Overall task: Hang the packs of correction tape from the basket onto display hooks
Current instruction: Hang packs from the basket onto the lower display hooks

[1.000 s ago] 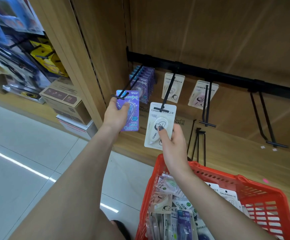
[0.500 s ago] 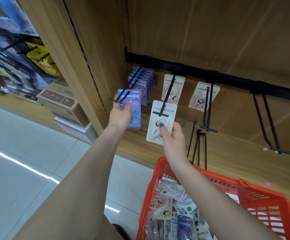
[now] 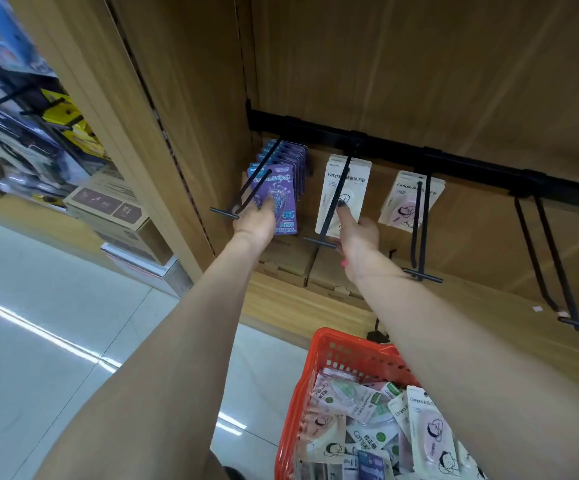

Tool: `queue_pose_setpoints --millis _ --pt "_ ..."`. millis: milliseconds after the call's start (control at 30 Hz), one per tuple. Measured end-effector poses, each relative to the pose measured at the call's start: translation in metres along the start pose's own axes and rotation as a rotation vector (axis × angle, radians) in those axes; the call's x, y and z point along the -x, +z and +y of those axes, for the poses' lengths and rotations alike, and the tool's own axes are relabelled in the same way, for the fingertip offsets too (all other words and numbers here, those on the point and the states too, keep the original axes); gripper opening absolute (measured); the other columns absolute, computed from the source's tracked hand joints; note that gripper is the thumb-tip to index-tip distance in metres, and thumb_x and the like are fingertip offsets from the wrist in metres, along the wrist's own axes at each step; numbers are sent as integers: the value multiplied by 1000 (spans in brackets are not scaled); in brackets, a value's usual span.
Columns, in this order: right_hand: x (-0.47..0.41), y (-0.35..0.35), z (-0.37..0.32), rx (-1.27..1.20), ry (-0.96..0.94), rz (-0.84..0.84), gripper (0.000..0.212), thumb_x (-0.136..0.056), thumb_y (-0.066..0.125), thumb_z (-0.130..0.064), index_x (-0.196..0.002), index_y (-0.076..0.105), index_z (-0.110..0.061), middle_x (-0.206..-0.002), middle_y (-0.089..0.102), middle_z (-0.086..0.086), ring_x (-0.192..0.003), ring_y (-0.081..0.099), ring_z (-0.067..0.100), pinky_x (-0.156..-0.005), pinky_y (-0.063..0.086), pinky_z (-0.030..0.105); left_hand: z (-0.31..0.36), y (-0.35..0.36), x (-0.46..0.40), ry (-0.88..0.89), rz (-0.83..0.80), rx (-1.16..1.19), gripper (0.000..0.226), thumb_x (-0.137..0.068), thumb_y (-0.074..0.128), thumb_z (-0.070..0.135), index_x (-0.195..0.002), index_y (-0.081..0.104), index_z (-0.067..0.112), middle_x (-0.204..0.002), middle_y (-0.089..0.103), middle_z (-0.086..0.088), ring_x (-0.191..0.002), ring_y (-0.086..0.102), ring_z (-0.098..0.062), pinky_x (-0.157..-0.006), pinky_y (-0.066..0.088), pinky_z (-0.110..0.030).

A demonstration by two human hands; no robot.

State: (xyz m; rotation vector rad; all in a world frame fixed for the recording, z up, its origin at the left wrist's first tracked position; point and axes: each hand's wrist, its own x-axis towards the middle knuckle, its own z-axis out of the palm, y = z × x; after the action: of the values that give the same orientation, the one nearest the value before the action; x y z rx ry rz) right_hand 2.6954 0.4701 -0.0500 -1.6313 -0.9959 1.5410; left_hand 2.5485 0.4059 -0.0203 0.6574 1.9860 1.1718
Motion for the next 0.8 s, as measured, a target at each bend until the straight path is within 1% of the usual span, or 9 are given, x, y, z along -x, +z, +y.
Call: queue_pose_setpoints --millis 100,167,233,267,367,467,533,667,800 --pt "-2 0 -8 -31 96 -13 74 -95 64 -56 -151 44 -13 -123 69 8 -93 68 19 -69 45 29 -2 6 -3 -18 7 -4 60 -111 40 42 -164 18 24 -164 32 -13 -149 37 -35 -122 31 -47" --pt "0 -4 -8 -2 133 -26 74 -95 65 -57 -148 43 -10 -101 71 8 -88 68 21 -59 40 28 -1 7 -1 2 16 4 61 -112 37 39 -166 12 24 -168 26 -14 -152 30 -36 -123 25 -46" --pt "6 -11 -5 8 126 -49 73 -95 68 -52 -146 41 -8 -86 64 5 -92 71 24 -67 53 29 -2 7 -1 -15 21 0 62 -113 35 38 -166 6 24 -169 23 -15 -153 28 -37 -123 23 -46" --pt "7 -16 1 5 105 -55 70 -96 69 -48 -146 40 -8 -87 62 3 -95 71 24 -75 57 30 -2 8 -1 -25 27 -3 64 -113 35 38 -166 4 25 -169 22 -16 -153 28 -37 -123 23 -46" --pt "17 -35 21 68 28 -71 63 -96 71 -39 -145 43 -10 -115 65 6 -104 70 24 -95 59 36 -4 10 4 -52 67 -22 70 -111 39 41 -166 -3 28 -169 17 -18 -153 27 -40 -123 24 -50" --pt "37 -62 40 147 -30 -68 29 -94 73 -37 -115 58 -24 -115 71 4 -102 72 24 -102 55 43 -9 17 21 -99 108 -93 75 -108 45 43 -165 1 25 -165 21 -22 -149 32 -44 -122 30 -56" --pt "59 -91 55 160 -114 -89 17 -96 72 -28 -102 57 -31 -106 71 -1 -100 73 22 -101 56 45 -15 28 42 -106 124 -148 73 -106 50 38 -162 9 17 -158 27 -24 -141 39 -46 -118 35 -56" --pt "98 -165 89 297 -288 -48 24 -99 64 -13 -107 56 -33 -102 67 -4 -99 70 21 -87 58 40 -32 64 106 -63 48 -318 58 -102 57 29 -146 31 2 -150 38 -25 -136 45 -44 -112 39 -46" --pt "127 -236 135 376 -263 48 14 -100 62 -8 -110 61 -19 -98 67 -2 -93 66 17 -86 54 35 -74 101 180 11 -296 -570 42 -100 61 28 -132 47 5 -134 49 -19 -121 55 -36 -103 47 -41"
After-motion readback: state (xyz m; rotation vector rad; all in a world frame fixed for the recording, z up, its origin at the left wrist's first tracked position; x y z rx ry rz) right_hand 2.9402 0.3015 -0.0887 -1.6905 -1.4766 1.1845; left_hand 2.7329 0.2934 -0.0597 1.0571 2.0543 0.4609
